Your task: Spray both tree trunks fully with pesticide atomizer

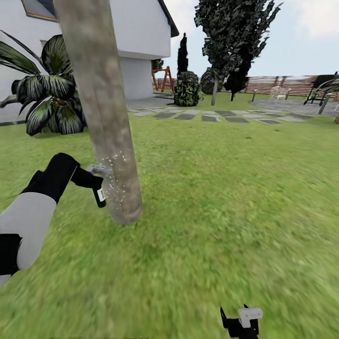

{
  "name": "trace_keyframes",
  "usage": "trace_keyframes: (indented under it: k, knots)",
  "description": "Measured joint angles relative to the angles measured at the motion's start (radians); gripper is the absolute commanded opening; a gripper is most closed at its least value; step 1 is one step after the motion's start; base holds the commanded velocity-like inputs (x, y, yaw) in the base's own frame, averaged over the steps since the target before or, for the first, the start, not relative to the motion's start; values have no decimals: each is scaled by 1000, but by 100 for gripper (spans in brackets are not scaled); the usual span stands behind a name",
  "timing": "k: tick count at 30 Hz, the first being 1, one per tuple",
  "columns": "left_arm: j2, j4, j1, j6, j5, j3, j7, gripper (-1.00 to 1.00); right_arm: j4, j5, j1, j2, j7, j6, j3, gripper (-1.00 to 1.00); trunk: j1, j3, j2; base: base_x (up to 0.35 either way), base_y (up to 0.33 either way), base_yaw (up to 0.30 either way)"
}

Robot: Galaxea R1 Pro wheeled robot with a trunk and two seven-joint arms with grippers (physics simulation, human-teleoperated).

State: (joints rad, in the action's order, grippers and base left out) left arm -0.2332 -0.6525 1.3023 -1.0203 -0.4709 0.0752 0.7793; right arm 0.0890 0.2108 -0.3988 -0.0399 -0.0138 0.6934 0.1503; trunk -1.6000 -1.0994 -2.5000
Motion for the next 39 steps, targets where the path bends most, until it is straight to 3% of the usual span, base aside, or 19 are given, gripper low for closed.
trace_keyframes:
  k: [16, 21, 23, 27, 39]
  knots:
    - [-4, 3, 0, 0, -1, 1, 0, -100, 0, -1, 0, -3, 0, 1, 0, 100, 0, 0, 0, 0, -275, 11]
    - [-7, 13, -5, 0, -3, 2, -1, -100, 0, -1, 0, -2, 0, 1, 0, 100, 0, 0, 0, 0, -275, 198]
    - [-6, 14, -9, 1, -20, 2, -1, -100, 1, -1, 0, -2, 0, 1, 0, 100, 0, 0, 0, 0, -275, 270]
    - [1, 17, -16, 1, -94, -5, -2, -100, 1, -1, 0, -2, 0, 1, 0, 100, 0, 0, 0, 51, -275, 277]
    - [3, 18, -20, 0, -102, -12, -1, -100, 0, -1, 0, -2, 0, 1, 0, 100, 0, 0, 0, 178, -231, 110]
